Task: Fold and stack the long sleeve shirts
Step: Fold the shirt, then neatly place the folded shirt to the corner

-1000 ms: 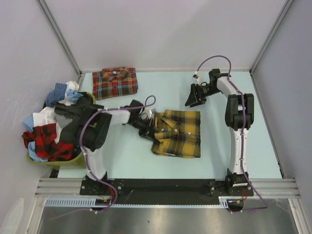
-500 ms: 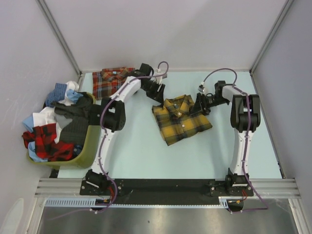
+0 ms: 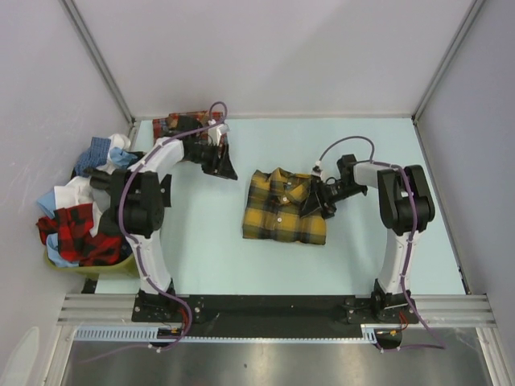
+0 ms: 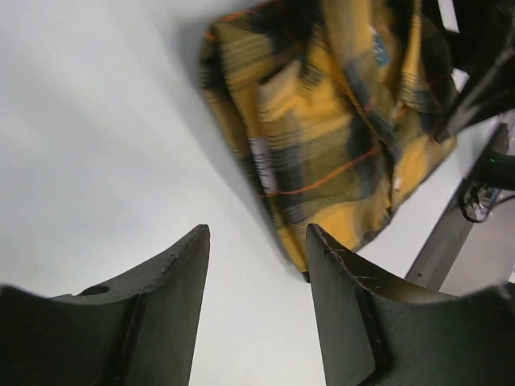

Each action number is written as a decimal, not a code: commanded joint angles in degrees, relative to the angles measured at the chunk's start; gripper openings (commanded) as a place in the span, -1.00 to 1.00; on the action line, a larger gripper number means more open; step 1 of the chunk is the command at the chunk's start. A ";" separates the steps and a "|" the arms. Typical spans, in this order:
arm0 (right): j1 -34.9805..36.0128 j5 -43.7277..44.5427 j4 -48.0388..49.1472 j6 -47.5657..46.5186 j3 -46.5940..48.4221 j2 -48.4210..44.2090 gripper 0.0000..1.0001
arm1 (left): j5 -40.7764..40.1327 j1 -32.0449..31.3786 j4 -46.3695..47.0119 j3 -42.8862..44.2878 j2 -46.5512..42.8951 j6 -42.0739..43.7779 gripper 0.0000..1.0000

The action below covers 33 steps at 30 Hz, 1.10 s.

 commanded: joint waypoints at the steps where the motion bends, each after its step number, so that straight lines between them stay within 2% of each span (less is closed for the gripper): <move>1: -6.16 5.28 -6.19 -3.54 5.81 -2.18 0.37 | 4.43 -2.37 4.08 -3.61 -3.36 0.22 0.14; 6: -8.29 7.75 -7.08 -4.53 15.21 0.35 0.25 | 2.94 -5.18 5.41 -0.29 -0.11 -1.62 0.22; 9: -7.76 8.02 -5.85 -4.00 17.07 2.55 0.18 | 2.32 -5.98 6.55 1.56 2.62 -3.64 0.30; 13: -7.14 10.12 -4.27 -3.56 17.52 4.32 0.18 | 2.93 -6.68 8.66 3.50 5.52 -5.15 0.31; 16: -6.88 10.92 -4.44 -4.52 17.52 4.67 0.17 | 4.42 -7.65 8.66 4.82 6.75 -4.89 0.25; 23: -4.33 12.68 -8.04 -13.04 18.66 4.84 0.14 | 5.40 -8.27 9.36 3.51 6.84 -4.36 -0.24; 26: -3.80 12.94 -8.75 -13.92 20.58 5.37 -0.14 | 5.66 -8.27 9.98 3.07 6.84 -4.62 -0.38; 27: -3.72 13.12 -8.92 -14.01 21.20 5.20 -0.35 | 5.66 -8.27 10.24 3.06 6.84 -4.71 -0.42; 29: -3.72 13.47 -9.80 -14.97 23.22 5.03 -0.58 | 5.49 -8.18 11.03 2.72 6.84 -5.14 -0.56; 30: -3.63 13.82 -10.32 -15.68 24.01 4.94 -0.80 | 5.57 -8.18 11.47 2.63 6.75 -5.41 -0.61; 32: -3.45 14.78 -12.87 -17.86 26.90 4.76 -0.98 | 5.31 -8.00 12.26 2.01 6.66 -6.11 -0.82; 33: -3.28 15.31 -13.92 -18.66 28.05 4.76 -1.00 | 5.05 -7.92 12.53 1.75 6.40 -6.46 -0.89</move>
